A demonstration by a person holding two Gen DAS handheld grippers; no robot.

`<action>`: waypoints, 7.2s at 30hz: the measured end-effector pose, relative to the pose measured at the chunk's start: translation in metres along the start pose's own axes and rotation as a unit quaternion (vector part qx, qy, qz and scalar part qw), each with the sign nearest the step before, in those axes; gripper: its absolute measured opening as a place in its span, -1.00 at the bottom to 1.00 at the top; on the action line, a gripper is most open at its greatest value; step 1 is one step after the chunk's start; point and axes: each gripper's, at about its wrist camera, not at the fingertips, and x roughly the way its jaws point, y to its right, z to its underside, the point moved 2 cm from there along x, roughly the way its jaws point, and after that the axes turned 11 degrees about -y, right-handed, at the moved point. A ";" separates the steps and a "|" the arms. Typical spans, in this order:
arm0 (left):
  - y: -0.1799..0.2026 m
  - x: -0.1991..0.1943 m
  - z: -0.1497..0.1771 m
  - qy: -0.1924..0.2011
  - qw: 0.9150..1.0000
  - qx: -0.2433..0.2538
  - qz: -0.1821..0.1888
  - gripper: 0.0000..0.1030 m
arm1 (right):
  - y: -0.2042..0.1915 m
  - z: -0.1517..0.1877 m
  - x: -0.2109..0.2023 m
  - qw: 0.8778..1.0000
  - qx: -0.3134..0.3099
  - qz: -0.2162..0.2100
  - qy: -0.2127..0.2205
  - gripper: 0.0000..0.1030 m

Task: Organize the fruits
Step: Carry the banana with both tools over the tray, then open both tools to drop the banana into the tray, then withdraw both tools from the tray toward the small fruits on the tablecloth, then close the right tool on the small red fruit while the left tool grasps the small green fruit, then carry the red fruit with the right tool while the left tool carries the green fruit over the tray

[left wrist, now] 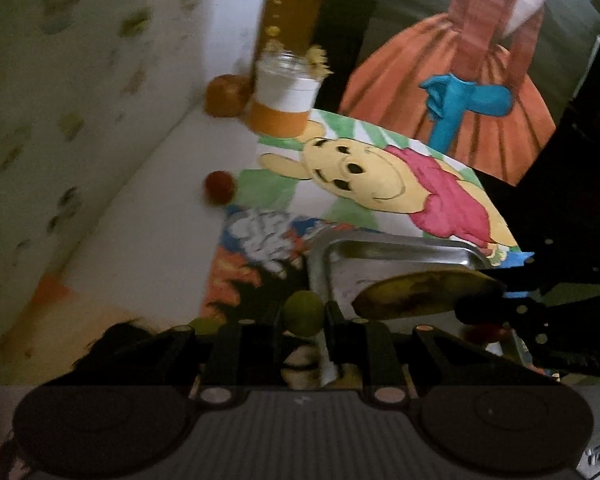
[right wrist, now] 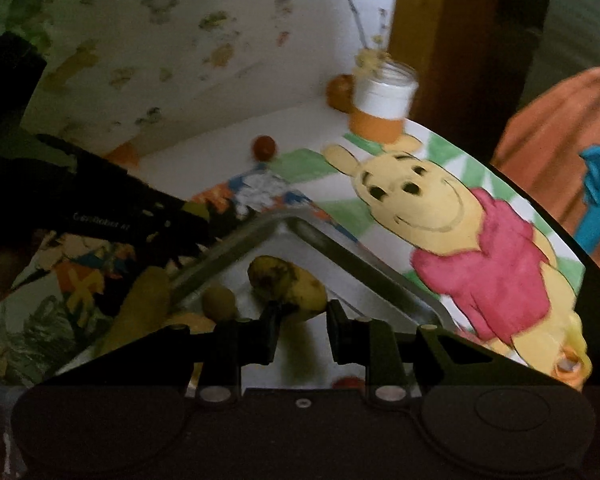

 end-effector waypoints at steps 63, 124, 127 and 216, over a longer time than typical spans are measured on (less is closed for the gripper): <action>0.008 -0.089 0.103 -0.013 0.999 -0.009 -0.029 0.99 | -0.097 0.114 -0.099 0.974 0.225 0.015 0.031 0.98; -0.051 -0.055 0.073 0.003 0.993 -0.076 -0.092 0.99 | -0.051 -0.054 -0.050 0.997 0.072 -0.009 0.006 0.99; -0.058 -0.043 0.060 0.007 0.992 -0.087 -0.089 0.99 | -0.042 -0.077 -0.032 0.999 0.040 -0.014 0.018 0.99; -0.015 -0.010 -0.003 0.036 0.992 -0.113 -0.032 -0.54 | 0.011 -0.071 0.021 0.999 0.036 -0.008 0.027 -0.39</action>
